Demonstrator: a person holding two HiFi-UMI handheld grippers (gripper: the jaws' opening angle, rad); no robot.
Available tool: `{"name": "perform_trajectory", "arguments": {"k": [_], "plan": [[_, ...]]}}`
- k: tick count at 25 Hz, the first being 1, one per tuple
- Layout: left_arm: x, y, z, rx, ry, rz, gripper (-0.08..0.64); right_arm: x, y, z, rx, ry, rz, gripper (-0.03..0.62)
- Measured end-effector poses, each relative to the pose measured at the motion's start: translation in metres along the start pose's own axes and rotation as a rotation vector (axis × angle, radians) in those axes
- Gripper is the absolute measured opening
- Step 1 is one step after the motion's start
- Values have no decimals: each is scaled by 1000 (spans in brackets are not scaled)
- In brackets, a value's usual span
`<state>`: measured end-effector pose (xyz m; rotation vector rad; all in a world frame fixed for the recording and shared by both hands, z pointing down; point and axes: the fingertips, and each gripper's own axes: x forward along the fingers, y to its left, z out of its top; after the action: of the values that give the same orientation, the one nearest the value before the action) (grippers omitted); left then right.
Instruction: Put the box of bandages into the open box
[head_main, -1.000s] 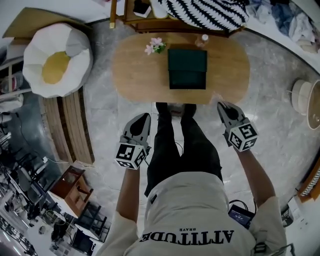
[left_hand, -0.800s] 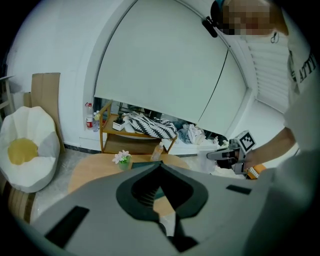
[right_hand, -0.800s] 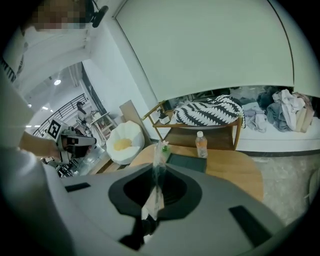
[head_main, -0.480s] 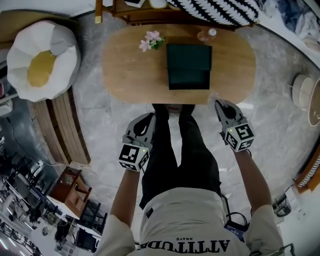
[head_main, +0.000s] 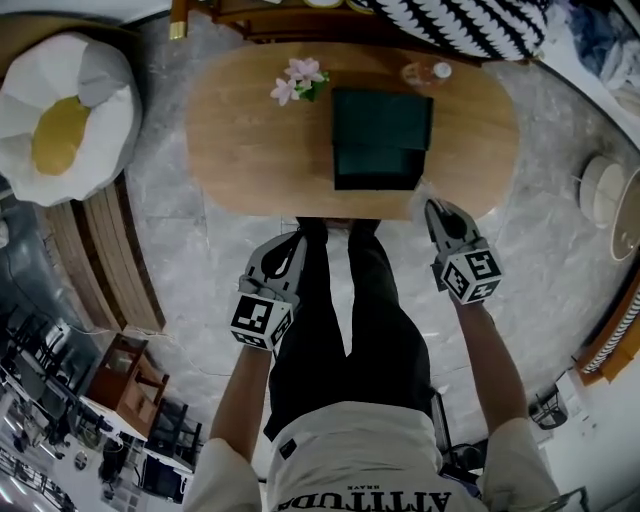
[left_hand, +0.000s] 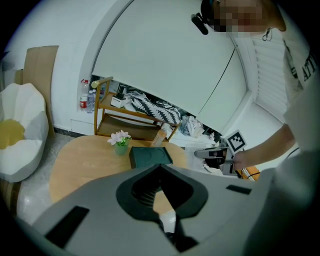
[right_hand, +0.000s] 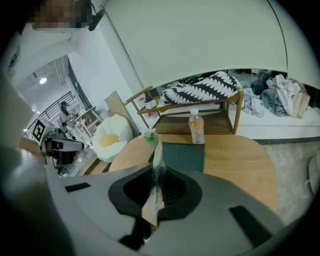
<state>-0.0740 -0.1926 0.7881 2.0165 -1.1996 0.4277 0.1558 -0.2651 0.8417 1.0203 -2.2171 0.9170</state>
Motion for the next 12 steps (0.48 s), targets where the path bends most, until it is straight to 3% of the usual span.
{"name": "perform_trajectory", "arguments": {"k": [12], "plan": [[36, 21, -50, -46, 37, -31, 21, 80, -31, -48, 111, 15, -69, 28]]}}
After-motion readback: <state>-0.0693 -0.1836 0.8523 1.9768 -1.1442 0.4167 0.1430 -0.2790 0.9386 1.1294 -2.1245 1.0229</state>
